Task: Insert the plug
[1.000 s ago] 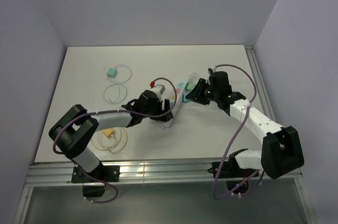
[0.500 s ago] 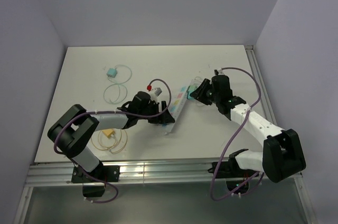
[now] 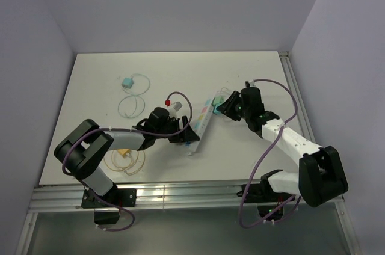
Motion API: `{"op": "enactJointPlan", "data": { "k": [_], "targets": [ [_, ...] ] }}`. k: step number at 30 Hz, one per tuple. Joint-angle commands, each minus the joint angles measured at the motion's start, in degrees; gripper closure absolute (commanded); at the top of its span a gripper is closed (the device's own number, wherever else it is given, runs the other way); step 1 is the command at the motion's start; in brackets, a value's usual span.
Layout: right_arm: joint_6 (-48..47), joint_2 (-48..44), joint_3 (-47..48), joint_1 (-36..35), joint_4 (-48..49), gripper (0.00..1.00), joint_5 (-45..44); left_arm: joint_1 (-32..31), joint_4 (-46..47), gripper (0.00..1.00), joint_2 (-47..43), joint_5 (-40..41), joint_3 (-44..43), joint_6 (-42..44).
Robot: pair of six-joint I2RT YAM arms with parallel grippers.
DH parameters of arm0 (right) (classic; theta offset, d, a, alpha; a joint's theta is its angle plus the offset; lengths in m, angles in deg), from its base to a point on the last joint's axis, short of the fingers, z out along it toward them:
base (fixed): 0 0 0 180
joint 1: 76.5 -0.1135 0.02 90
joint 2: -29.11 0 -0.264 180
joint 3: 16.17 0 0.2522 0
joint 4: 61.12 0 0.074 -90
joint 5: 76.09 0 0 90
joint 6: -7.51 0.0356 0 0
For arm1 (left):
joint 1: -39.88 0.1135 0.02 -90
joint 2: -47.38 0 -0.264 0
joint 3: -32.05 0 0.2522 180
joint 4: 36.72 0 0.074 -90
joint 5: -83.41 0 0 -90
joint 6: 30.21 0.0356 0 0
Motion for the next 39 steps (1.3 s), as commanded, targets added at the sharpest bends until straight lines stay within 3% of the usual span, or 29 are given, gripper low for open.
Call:
{"op": "enactJointPlan", "data": {
  "k": [1, 12, 24, 30, 39],
  "targets": [
    [1.5, 0.5, 1.3, -0.4, 3.0, 1.00, -0.1, -0.1, -2.3, 1.00, -0.2, -1.0, 2.2, -1.3],
    [5.8, 2.5, 1.1, -0.4, 5.4, 1.00, 3.4, -0.1, 0.1, 1.00, -0.4, -1.0, 3.6, -2.3],
    [6.7, 4.4, 1.5, -0.3, 2.9, 1.00, 1.0, -0.2, 1.5, 1.00, 0.0, -1.4, 4.3, -2.8],
    [6.1, 4.7, 2.8, -0.4, -0.7, 1.00, 0.4, -0.1, 2.6, 1.00, 0.5, -1.9, 4.7, -2.8],
    [4.1, 11.9, 12.5, -0.4, -11.1, 1.00, -0.4, -0.7, 3.2, 1.00, 0.7, -1.2, 5.1, -4.1]
  ]
}}
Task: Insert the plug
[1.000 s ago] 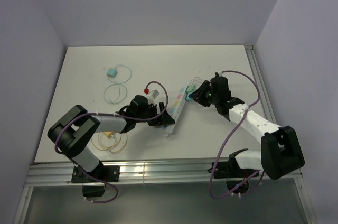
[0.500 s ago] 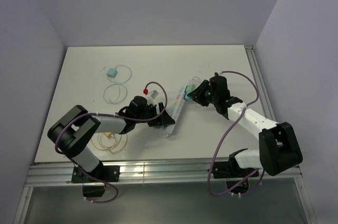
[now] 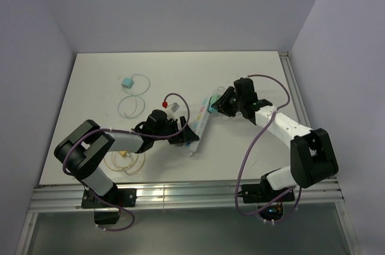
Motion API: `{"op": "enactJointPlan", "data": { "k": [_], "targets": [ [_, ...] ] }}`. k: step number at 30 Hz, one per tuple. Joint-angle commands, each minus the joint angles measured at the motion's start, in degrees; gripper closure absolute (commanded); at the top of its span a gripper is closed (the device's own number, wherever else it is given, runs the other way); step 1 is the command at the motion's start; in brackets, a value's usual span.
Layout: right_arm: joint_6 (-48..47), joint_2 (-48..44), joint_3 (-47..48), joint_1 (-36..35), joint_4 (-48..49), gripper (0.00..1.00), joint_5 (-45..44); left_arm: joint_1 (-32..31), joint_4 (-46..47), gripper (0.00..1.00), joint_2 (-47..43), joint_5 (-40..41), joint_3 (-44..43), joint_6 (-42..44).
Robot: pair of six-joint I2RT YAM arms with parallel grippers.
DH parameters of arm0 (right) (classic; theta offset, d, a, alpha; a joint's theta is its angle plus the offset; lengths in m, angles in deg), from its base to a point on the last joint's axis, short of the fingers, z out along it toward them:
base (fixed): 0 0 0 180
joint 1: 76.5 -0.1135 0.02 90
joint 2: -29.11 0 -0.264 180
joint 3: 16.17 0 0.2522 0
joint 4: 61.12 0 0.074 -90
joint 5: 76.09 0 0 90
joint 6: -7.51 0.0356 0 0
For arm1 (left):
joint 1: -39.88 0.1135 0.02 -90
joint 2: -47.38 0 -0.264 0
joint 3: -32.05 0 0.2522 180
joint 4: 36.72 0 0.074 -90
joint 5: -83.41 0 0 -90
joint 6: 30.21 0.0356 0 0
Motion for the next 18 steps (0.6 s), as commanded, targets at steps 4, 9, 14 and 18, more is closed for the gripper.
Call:
{"op": "enactJointPlan", "data": {
  "k": [4, 9, 14, 18],
  "targets": [
    [-3.0, 5.3, 7.8, -0.8, -9.1, 1.00, -4.9, -2.0, -1.8, 1.00, 1.0, -0.6, 2.0, -0.8],
    [-5.3, 8.8, 12.3, -2.7, -12.8, 1.00, -6.0, -2.8, 0.8, 1.00, 2.2, -1.7, 2.3, -2.1],
    [-8.7, 11.2, 15.9, -2.9, -16.7, 1.00, -6.9, -2.9, 3.4, 1.00, 3.2, -2.9, 3.4, -2.8],
    [-9.1, 15.2, 17.4, -3.8, -16.2, 1.00, -6.2, -2.9, 5.0, 1.00, 3.5, -3.7, 3.8, -3.2]
  ]
}}
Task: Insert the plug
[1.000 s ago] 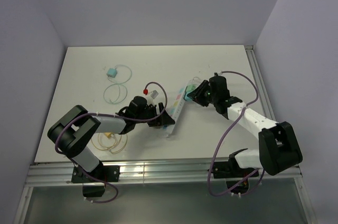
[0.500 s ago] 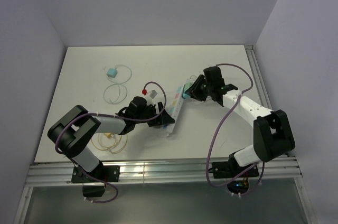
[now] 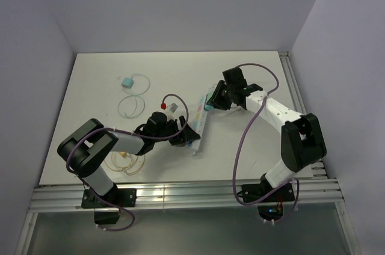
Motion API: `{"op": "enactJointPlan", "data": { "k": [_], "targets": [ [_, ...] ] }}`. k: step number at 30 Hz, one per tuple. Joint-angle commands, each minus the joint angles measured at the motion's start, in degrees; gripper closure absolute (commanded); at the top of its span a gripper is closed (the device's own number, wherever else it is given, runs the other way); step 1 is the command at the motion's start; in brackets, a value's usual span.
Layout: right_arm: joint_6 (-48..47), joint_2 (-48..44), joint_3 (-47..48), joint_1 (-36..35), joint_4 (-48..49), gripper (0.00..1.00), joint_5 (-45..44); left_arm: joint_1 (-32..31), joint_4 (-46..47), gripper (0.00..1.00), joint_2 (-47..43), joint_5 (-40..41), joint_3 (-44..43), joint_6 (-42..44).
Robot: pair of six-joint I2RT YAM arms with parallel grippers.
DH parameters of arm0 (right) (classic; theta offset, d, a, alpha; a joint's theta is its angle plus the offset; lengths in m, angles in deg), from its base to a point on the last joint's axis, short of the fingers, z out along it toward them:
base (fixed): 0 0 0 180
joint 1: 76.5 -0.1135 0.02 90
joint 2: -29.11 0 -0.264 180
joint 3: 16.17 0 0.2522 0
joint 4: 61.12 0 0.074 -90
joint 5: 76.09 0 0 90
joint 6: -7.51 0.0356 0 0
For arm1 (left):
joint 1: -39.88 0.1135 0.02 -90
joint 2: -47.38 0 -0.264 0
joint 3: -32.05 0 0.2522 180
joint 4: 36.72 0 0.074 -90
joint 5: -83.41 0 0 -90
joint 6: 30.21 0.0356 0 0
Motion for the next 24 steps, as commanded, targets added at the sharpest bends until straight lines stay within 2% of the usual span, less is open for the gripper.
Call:
{"op": "enactJointPlan", "data": {
  "k": [1, 8, 14, 16, 17, 19, 20, 22, 23, 24],
  "targets": [
    [-2.3, 5.6, 1.3, -1.2, -1.5, 1.00, -3.9, -2.0, -1.1, 1.00, 2.0, -5.7, 2.1, 2.5],
    [-3.0, 13.5, 3.5, -4.2, -0.3, 1.00, -4.1, -2.1, -1.6, 1.00, 2.0, -5.6, 2.8, 3.1],
    [-4.7, 8.4, 1.1, -4.2, 5.0, 0.98, -2.5, -2.1, -4.5, 1.00, 2.0, -4.1, 2.0, 3.5],
    [-5.9, 6.5, 1.5, -4.3, 5.4, 0.81, -2.3, -2.0, -6.5, 1.00, 1.7, -2.7, 1.1, 3.9],
    [-7.2, 4.7, 2.4, -4.2, 4.9, 0.58, -1.8, -2.0, -7.9, 1.00, 1.5, -2.2, 0.8, 4.0],
    [-8.1, 3.0, 3.7, -4.2, 3.9, 0.40, -2.1, -2.0, -9.7, 1.00, 0.5, -0.4, 0.3, 4.2],
    [-8.8, 1.1, 4.4, -4.2, 2.9, 0.22, -1.9, -1.9, -11.1, 1.00, 0.3, 0.1, 0.1, 4.6],
    [-9.0, -1.3, 4.5, -4.2, 2.3, 0.13, -2.0, -1.5, -12.2, 1.00, -0.6, 0.6, -0.3, 4.7],
    [-9.0, -4.1, 3.8, -4.2, 1.9, 0.03, -1.7, -1.4, -12.8, 1.00, -0.9, 0.7, -0.6, 5.3],
    [-9.0, -5.8, 3.1, -4.2, 1.6, 0.02, -1.4, -1.2, -14.3, 1.00, -1.0, 1.1, -0.8, 5.5]
  ]
}}
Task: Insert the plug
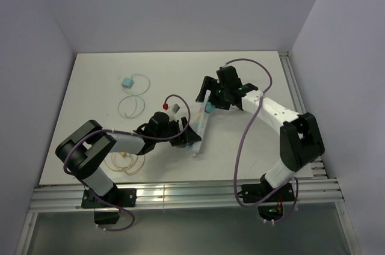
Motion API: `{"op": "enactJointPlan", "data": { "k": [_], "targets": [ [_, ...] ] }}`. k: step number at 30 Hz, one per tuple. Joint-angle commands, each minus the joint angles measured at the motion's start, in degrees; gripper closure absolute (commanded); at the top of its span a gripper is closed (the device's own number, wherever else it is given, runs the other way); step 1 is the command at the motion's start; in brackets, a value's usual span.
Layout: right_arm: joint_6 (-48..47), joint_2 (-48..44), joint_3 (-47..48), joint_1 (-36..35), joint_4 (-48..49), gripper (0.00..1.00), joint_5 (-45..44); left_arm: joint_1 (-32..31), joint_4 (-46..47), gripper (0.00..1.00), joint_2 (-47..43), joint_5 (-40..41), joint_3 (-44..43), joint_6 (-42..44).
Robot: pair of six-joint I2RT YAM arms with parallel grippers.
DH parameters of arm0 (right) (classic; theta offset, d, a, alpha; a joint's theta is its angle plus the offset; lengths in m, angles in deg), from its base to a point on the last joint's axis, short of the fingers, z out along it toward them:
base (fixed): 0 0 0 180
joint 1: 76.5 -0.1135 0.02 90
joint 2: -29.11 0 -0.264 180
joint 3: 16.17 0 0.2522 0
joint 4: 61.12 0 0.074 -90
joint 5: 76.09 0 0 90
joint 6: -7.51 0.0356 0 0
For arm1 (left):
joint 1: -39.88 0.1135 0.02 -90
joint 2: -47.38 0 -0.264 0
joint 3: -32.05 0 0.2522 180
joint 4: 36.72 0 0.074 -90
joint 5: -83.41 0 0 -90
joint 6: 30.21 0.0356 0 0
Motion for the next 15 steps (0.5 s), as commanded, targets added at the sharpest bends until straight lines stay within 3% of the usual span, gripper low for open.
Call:
{"op": "enactJointPlan", "data": {
  "k": [1, 8, 15],
  "targets": [
    [-1.7, -9.8, -0.6, -0.4, -1.2, 0.01, -0.5, 0.0, -11.7, 1.00, -0.9, 0.0, -0.2, 4.8],
    [-0.3, -31.4, -15.9, -0.5, -5.7, 0.00, -2.1, 0.1, -23.9, 1.00, -3.6, 8.6, -4.5, 9.5],
    [1.6, -46.8, -22.7, -0.3, -12.5, 0.00, -6.8, 0.3, -34.3, 1.00, -3.3, 22.4, -9.8, 13.9]
  ]
}}
